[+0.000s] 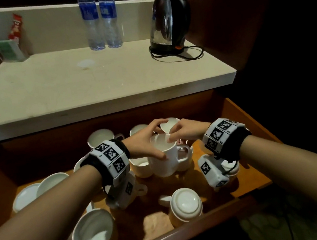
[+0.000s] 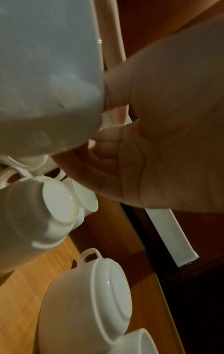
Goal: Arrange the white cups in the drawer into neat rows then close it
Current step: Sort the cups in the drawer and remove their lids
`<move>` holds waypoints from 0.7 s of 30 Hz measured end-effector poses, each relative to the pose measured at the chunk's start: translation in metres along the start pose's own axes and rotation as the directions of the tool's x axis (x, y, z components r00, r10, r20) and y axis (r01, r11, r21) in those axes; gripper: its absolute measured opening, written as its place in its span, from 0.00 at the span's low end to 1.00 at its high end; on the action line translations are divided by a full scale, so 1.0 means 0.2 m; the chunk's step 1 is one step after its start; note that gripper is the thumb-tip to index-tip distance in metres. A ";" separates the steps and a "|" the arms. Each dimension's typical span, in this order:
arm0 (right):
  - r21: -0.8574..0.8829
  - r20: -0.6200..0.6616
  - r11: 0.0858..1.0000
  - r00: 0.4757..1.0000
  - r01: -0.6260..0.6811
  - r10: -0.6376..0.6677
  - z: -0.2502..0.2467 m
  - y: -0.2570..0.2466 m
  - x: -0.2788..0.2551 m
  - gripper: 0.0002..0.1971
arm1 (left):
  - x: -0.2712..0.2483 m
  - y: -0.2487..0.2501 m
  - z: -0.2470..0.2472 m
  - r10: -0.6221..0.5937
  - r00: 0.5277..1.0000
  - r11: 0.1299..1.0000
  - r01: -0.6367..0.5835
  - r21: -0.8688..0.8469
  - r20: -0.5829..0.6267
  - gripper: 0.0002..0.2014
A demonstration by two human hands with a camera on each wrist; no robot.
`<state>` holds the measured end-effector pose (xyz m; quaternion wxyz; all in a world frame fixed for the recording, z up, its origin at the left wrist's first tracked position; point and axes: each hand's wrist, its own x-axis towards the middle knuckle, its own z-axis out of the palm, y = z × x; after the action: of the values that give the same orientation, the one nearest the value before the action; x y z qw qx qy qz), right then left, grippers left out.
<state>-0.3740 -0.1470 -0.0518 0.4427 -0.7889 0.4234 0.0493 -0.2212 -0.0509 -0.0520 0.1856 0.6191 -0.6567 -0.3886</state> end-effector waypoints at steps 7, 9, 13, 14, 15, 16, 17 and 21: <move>-0.242 -0.108 0.969 0.994 -0.056 0.031 0.11 0.04 -0.06 0.03 | -0.05 -0.03 0.04 0.036 0.999 0.991 -0.033 -0.130 0.021 0.35; -0.349 -0.103 0.935 0.994 -0.062 0.028 0.14 0.05 -0.08 0.12 | -0.06 -0.05 0.03 0.034 0.999 0.984 -0.038 -0.175 -0.023 0.28; -0.445 -0.100 0.894 0.995 -0.049 0.004 0.18 0.08 -0.08 0.16 | -0.07 -0.10 0.01 0.010 0.992 0.974 -0.039 -0.225 -0.129 0.21; -0.452 -0.093 0.891 0.996 -0.047 0.005 0.19 0.09 -0.07 0.16 | -0.07 -0.10 0.01 0.007 0.989 0.973 -0.040 -0.227 -0.146 0.19; -0.456 -0.083 0.889 0.997 -0.040 0.002 0.19 0.09 -0.05 0.16 | -0.07 -0.11 0.01 0.006 0.988 0.974 -0.041 -0.224 -0.155 0.17; -0.456 -0.072 0.890 0.997 -0.031 -0.003 0.19 0.10 -0.04 0.15 | -0.07 -0.12 0.01 0.005 0.986 0.975 -0.041 -0.217 -0.164 0.15; -0.460 -0.055 0.888 0.998 -0.015 -0.012 0.19 0.10 -0.02 0.15 | -0.06 -0.13 0.01 -0.001 0.985 0.979 -0.035 -0.202 -0.175 0.14; -0.520 0.025 0.853 0.999 0.051 -0.045 0.19 0.11 0.05 0.16 | 0.01 -0.18 0.00 -0.043 0.969 0.985 0.000 -0.174 -0.242 0.12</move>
<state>-0.3715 -0.1307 -0.0934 0.2167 -0.8892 0.3717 0.1557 -0.1969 -0.0502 -0.0798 0.3140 0.6510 -0.5859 -0.3664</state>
